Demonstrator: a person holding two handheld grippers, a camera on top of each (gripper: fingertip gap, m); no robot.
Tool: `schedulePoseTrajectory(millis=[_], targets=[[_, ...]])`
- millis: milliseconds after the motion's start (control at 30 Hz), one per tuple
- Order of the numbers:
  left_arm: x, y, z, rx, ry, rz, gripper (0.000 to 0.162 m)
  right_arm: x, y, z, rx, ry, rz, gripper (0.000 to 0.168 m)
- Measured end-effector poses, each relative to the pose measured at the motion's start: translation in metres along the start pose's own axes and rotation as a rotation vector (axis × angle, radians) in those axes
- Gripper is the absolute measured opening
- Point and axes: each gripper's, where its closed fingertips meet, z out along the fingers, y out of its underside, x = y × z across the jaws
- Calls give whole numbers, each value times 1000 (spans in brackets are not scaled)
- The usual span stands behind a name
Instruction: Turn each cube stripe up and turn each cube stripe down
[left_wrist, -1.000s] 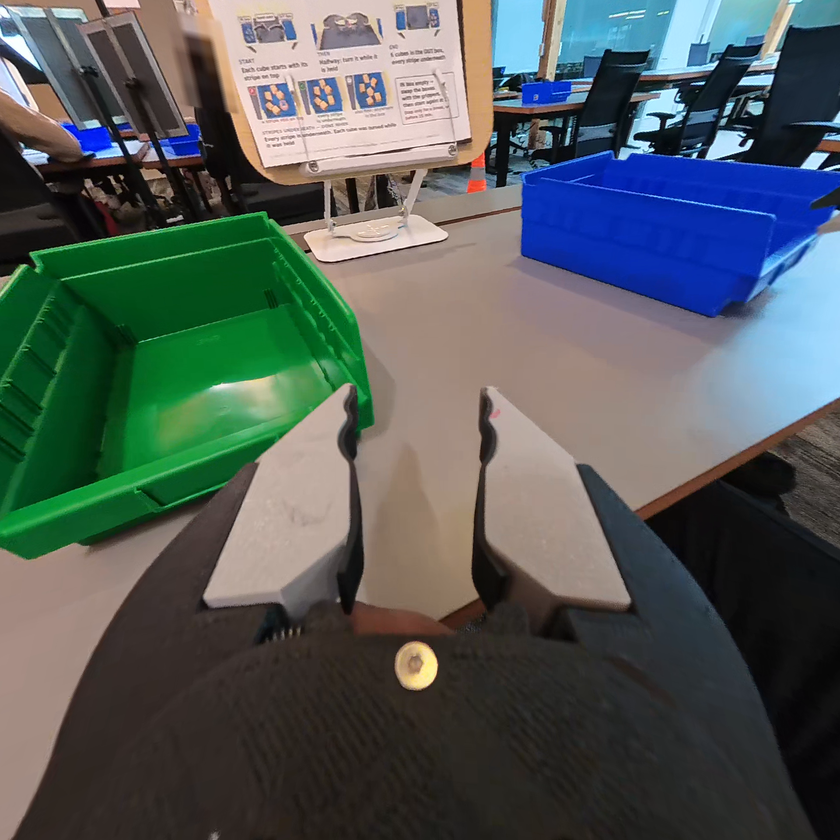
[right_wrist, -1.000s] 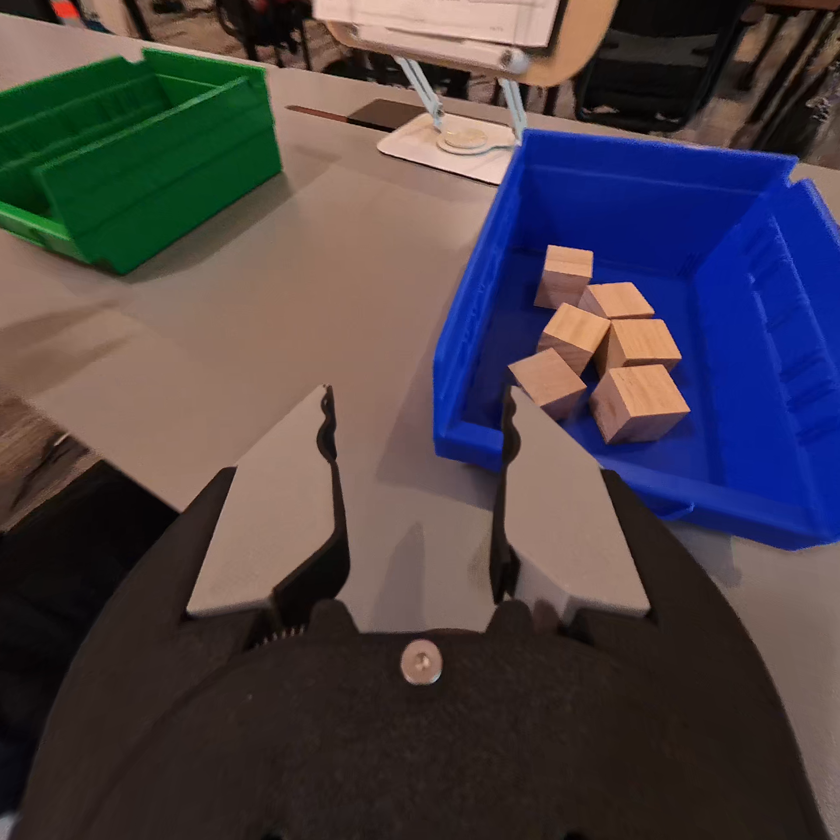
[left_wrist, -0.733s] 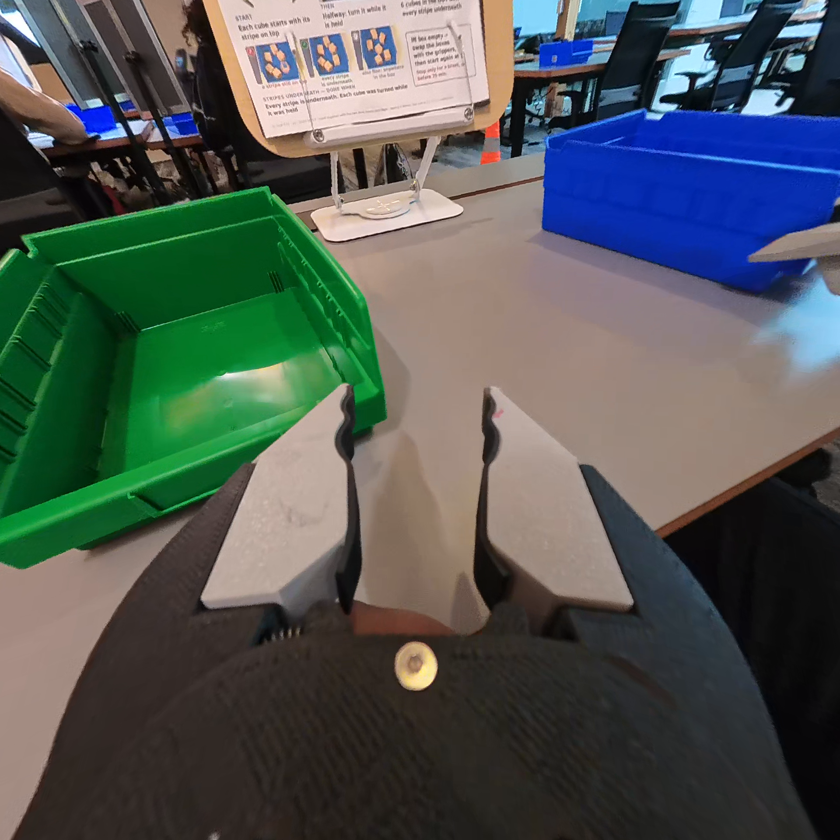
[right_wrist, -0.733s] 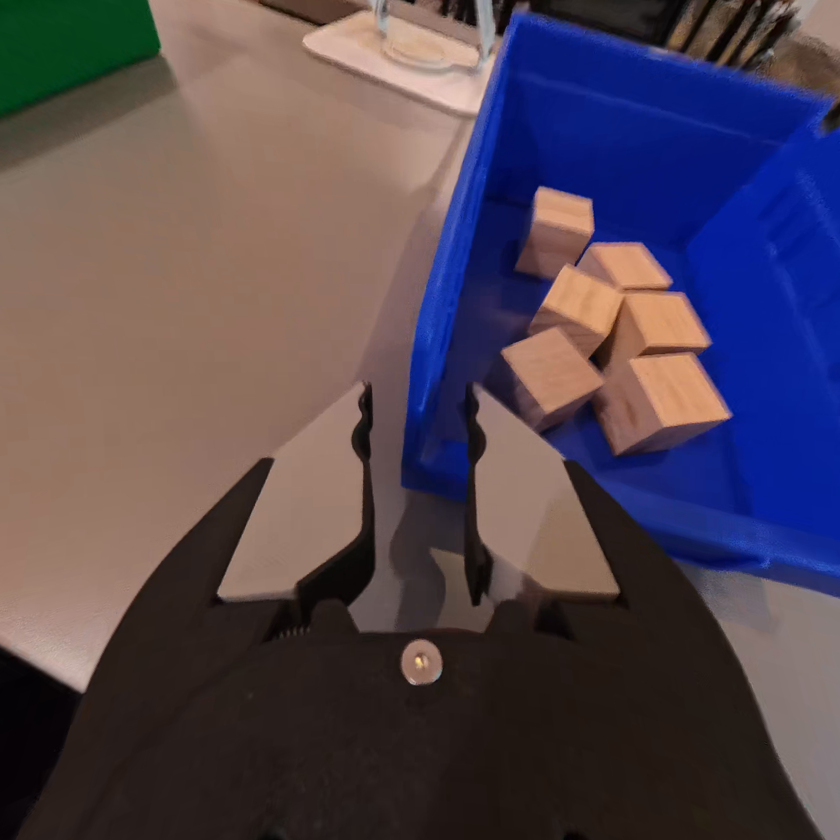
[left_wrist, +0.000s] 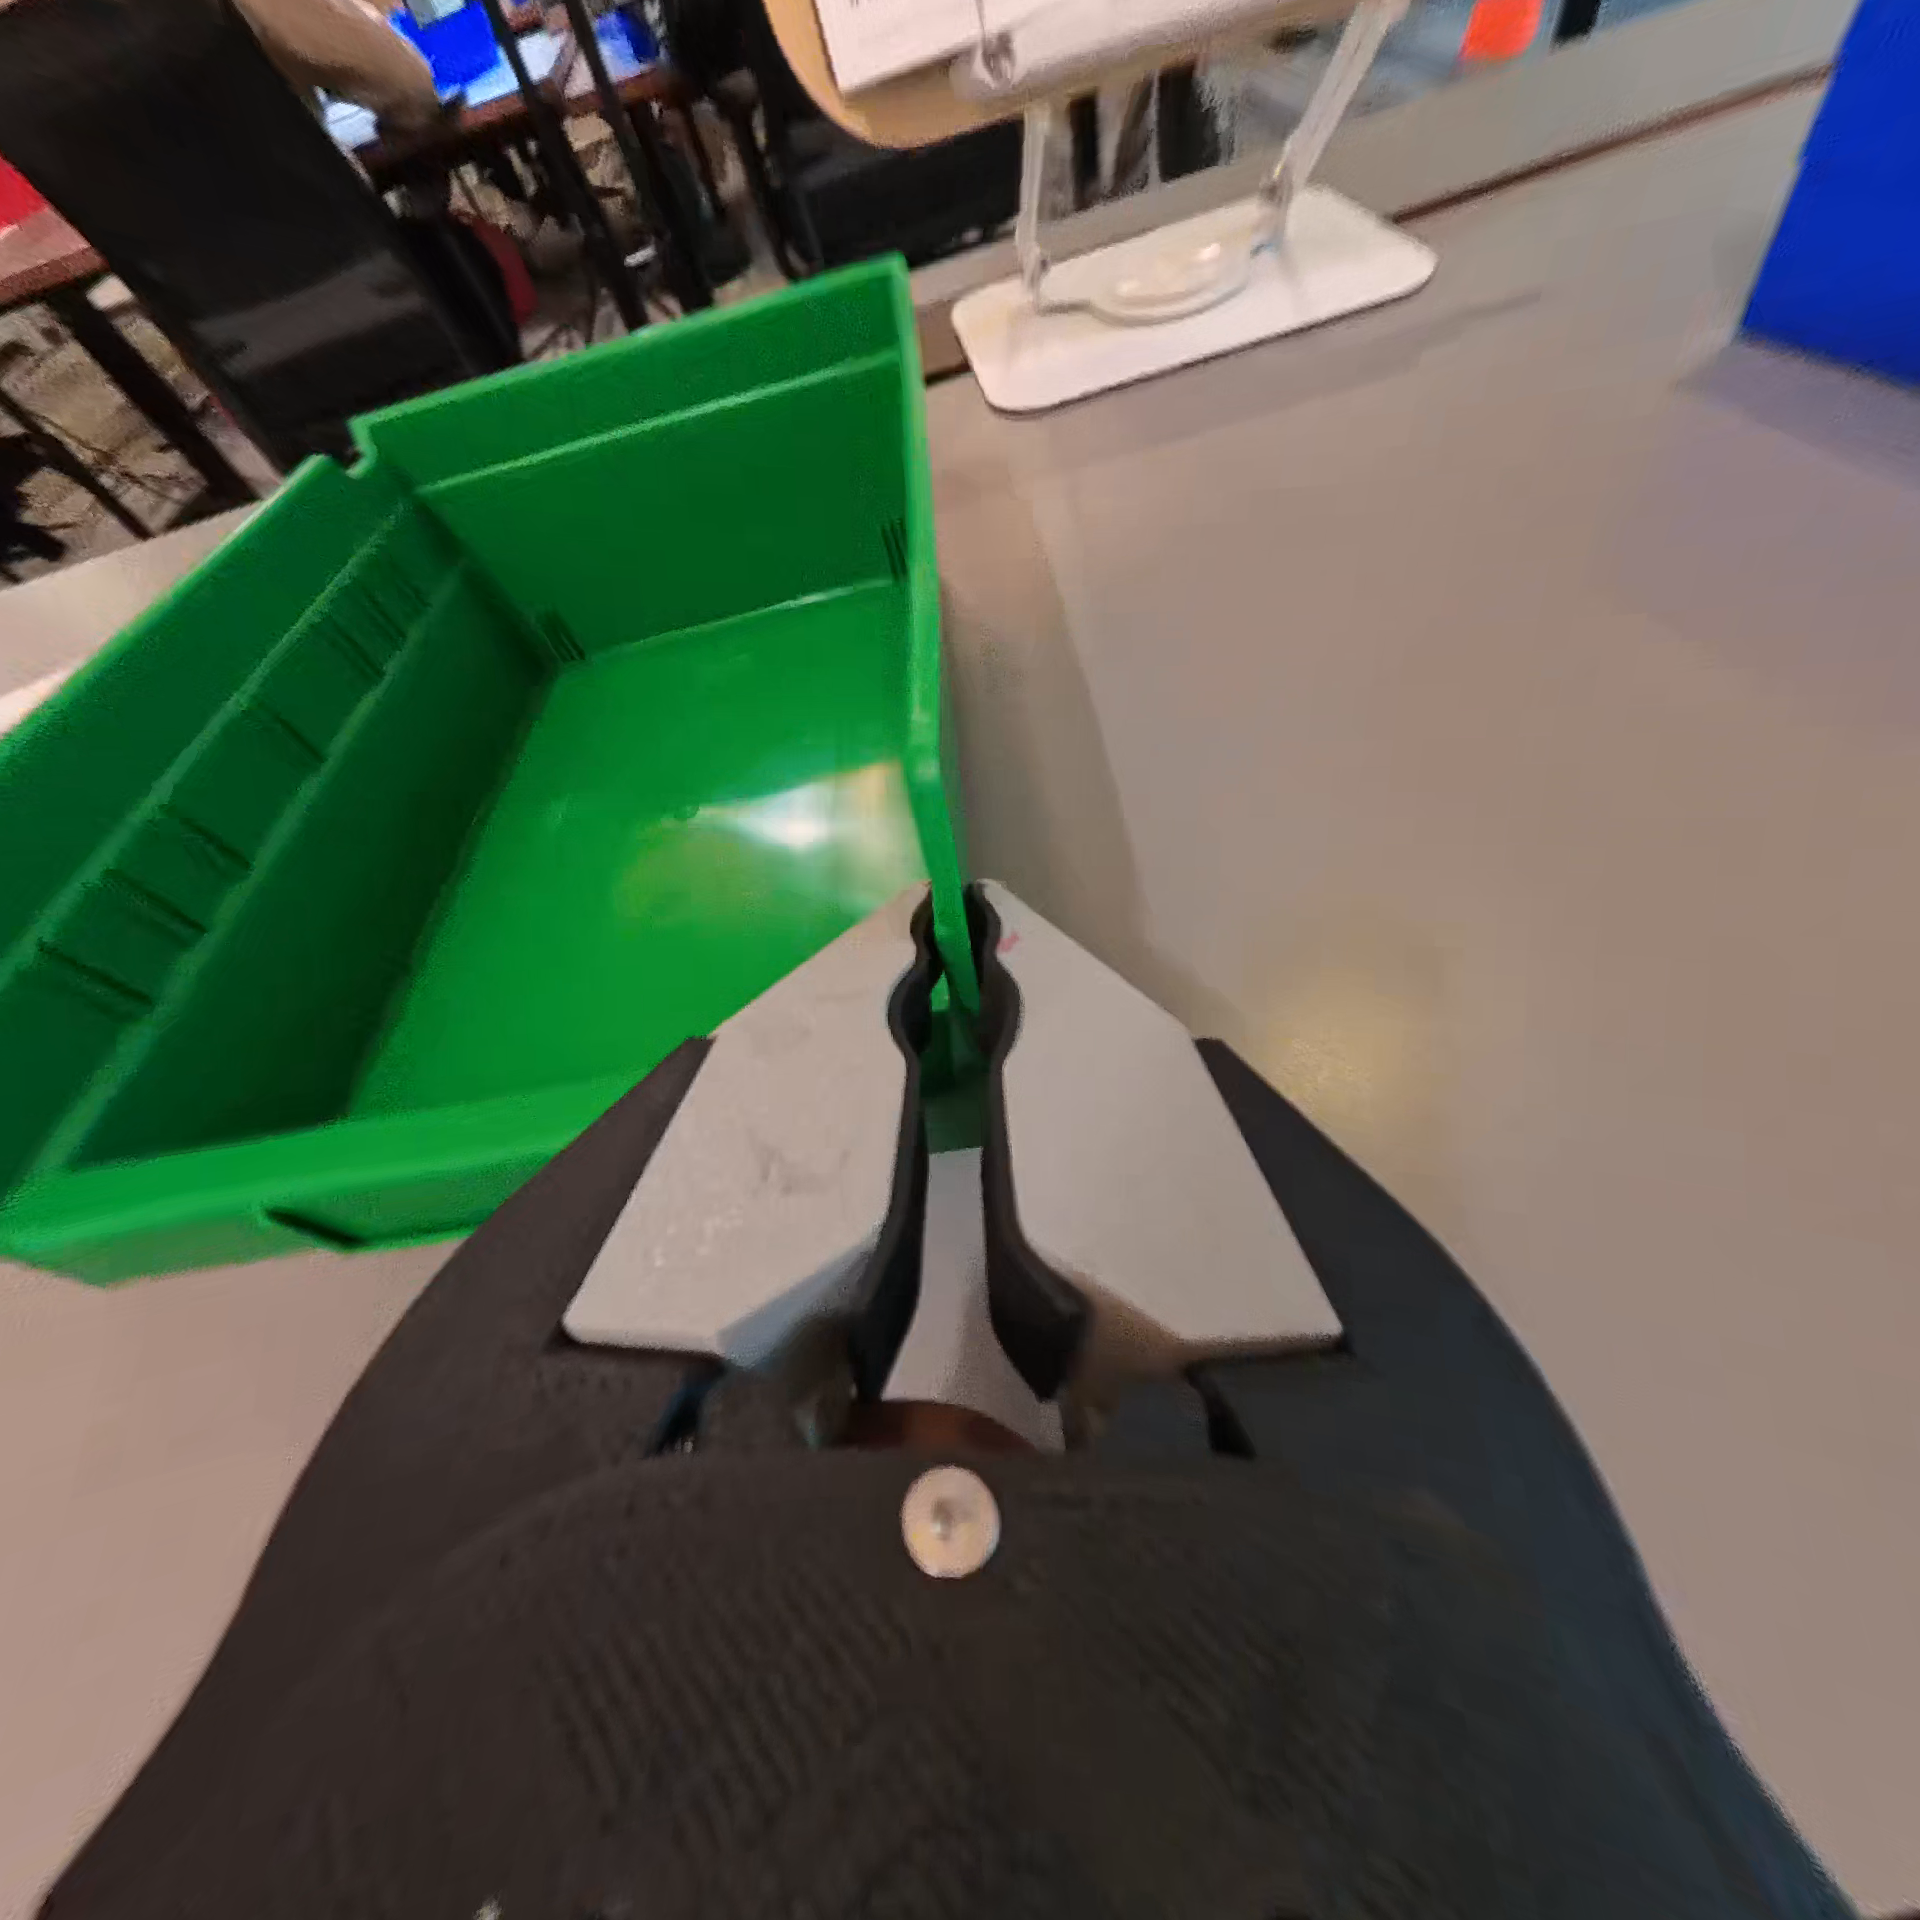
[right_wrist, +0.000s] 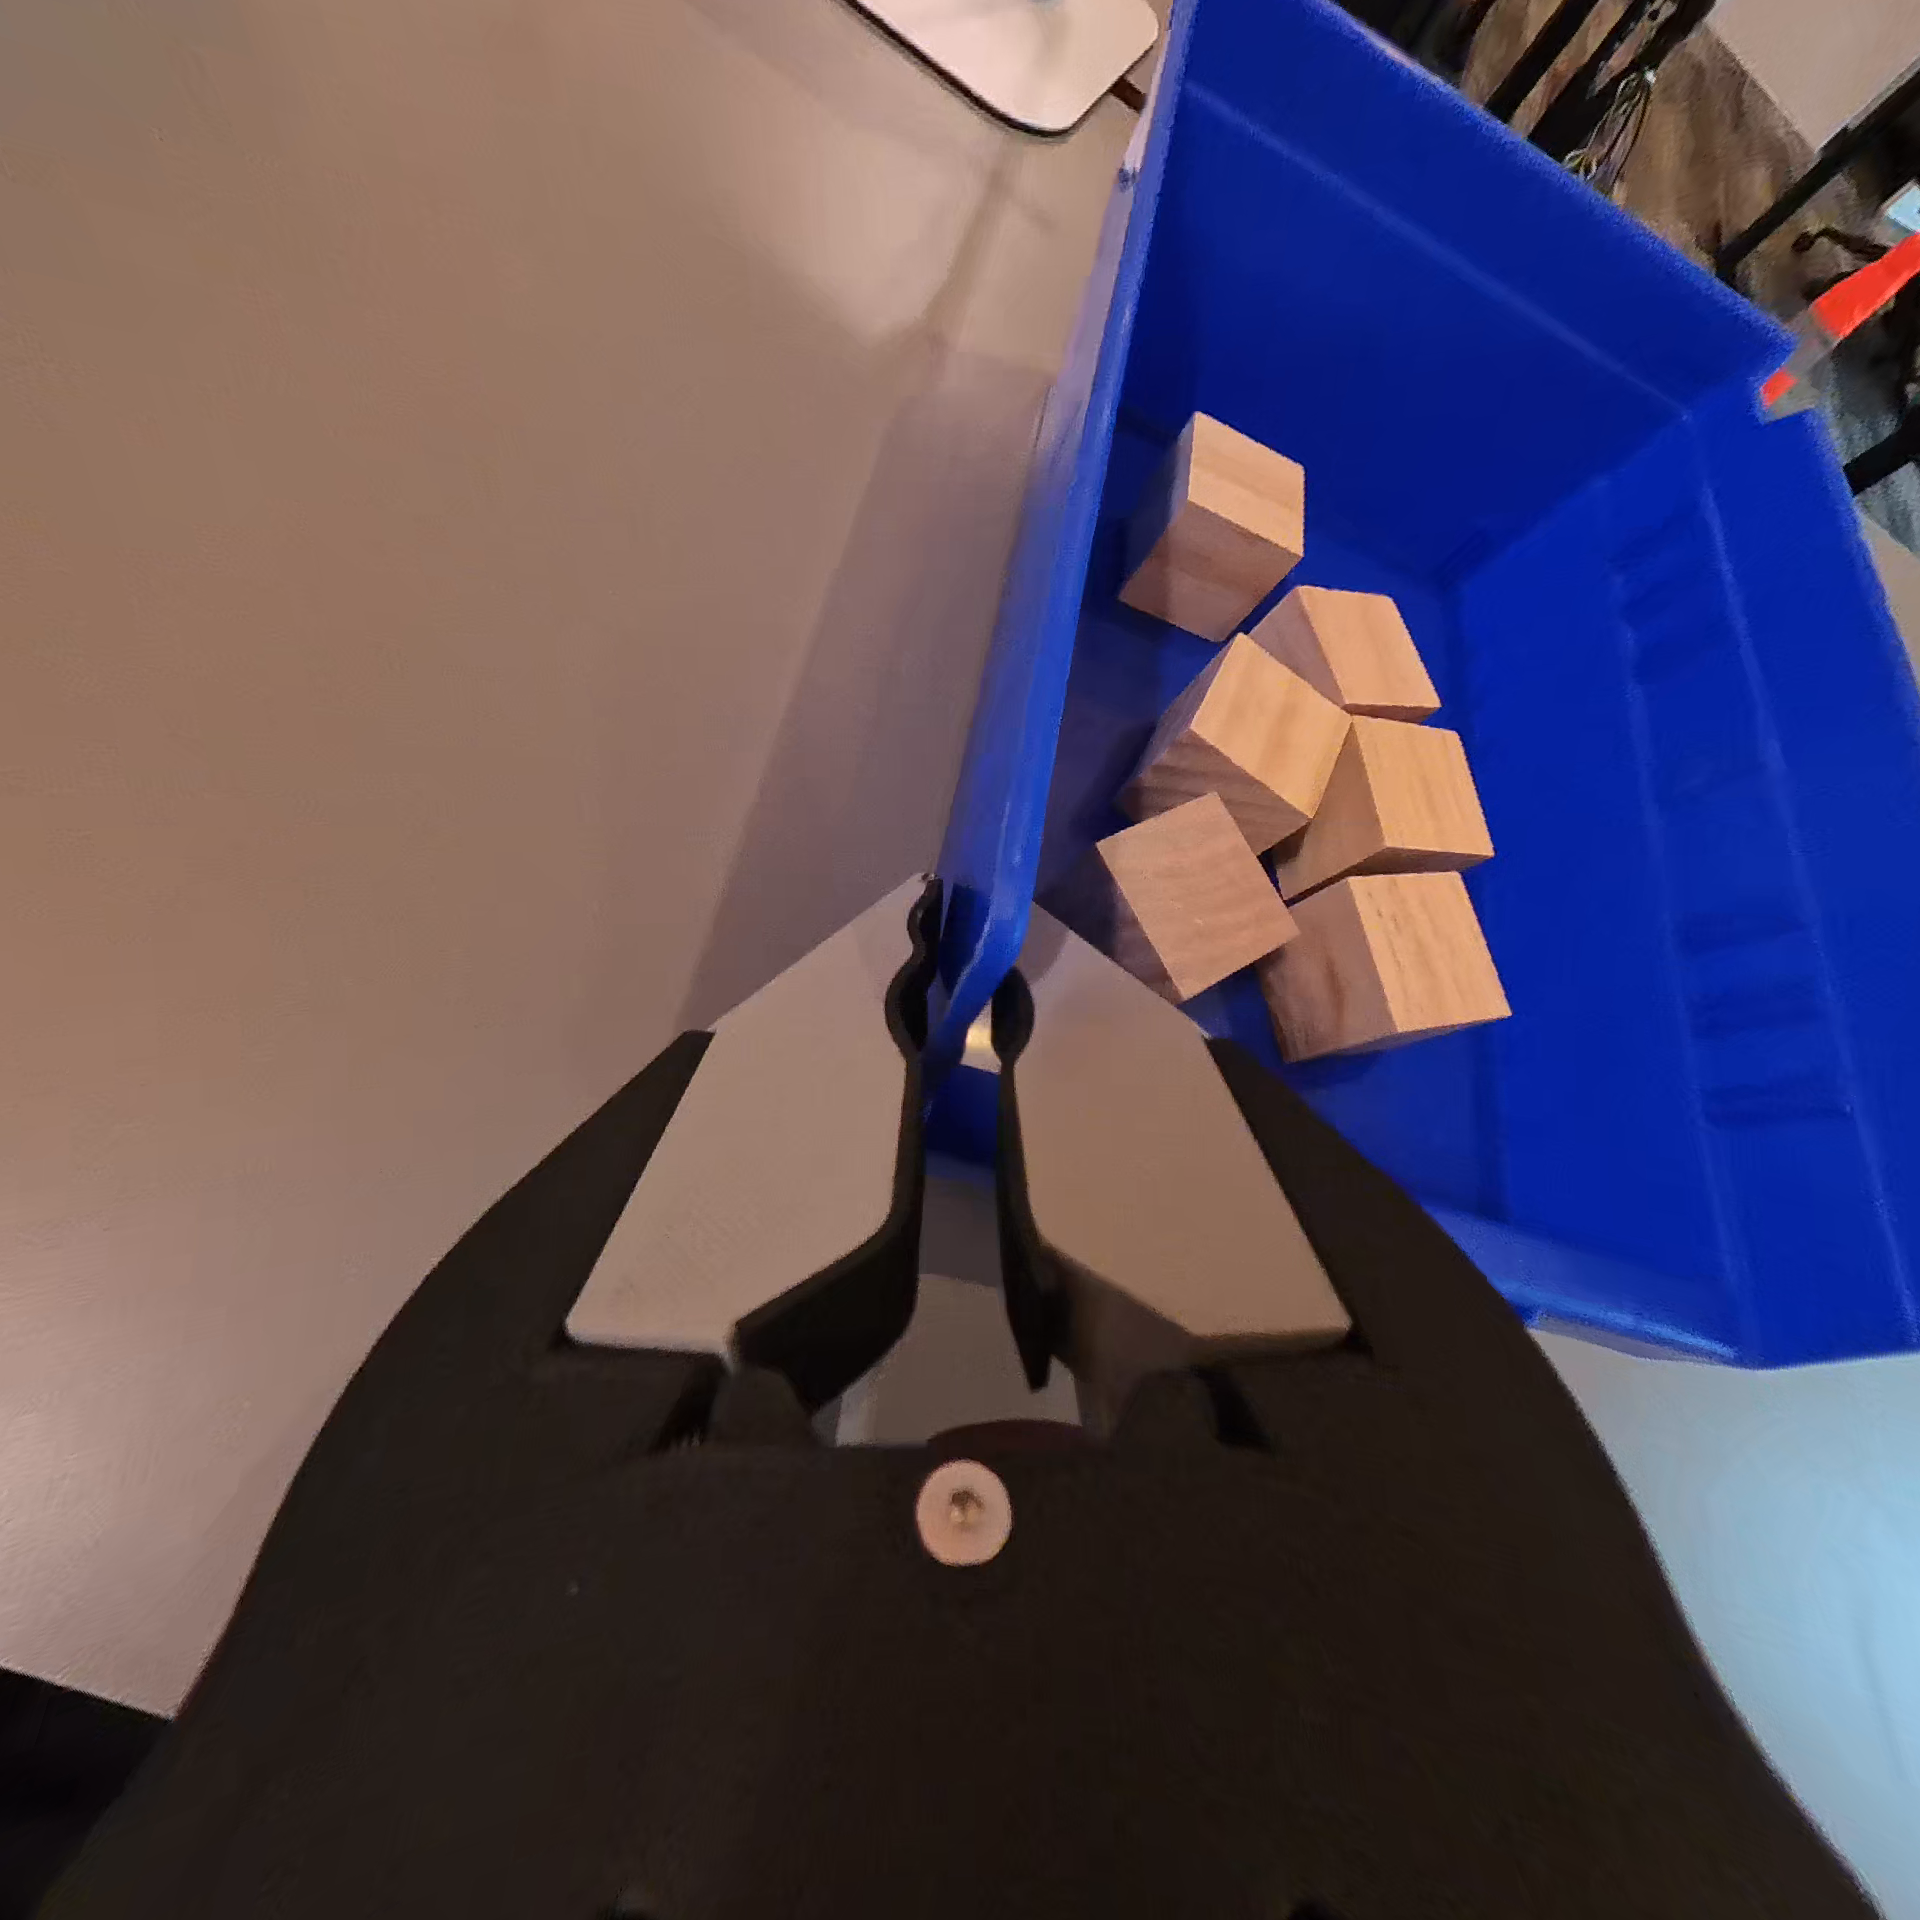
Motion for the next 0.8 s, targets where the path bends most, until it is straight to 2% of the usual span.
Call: schedulePoseTrajectory(millis=[133, 300, 400, 633, 733, 800], targets=[[-28, -15, -32, 119, 29, -78, 0, -21, -6, -5, 1, -13, 4, 5], [-60, -38, -75, 213, 1, -100, 2, -90, -32, -9, -20, -55, -6, 14], [-79, -58, -108, 295, 18, -131, 2, -141, -56, -6, -42, -87, -24, 18], [-96, -123, -200, 467, -5, -50, 4, -273, -128, 9, -30, -214, -40, 23], [-100, -159, -235, 535, -9, -19, 5, -338, -165, 16, -10, -338, 4, 29], [-102, -181, -251, 572, -24, 10, 5, -383, -194, 10, 41, -501, 74, 26]])
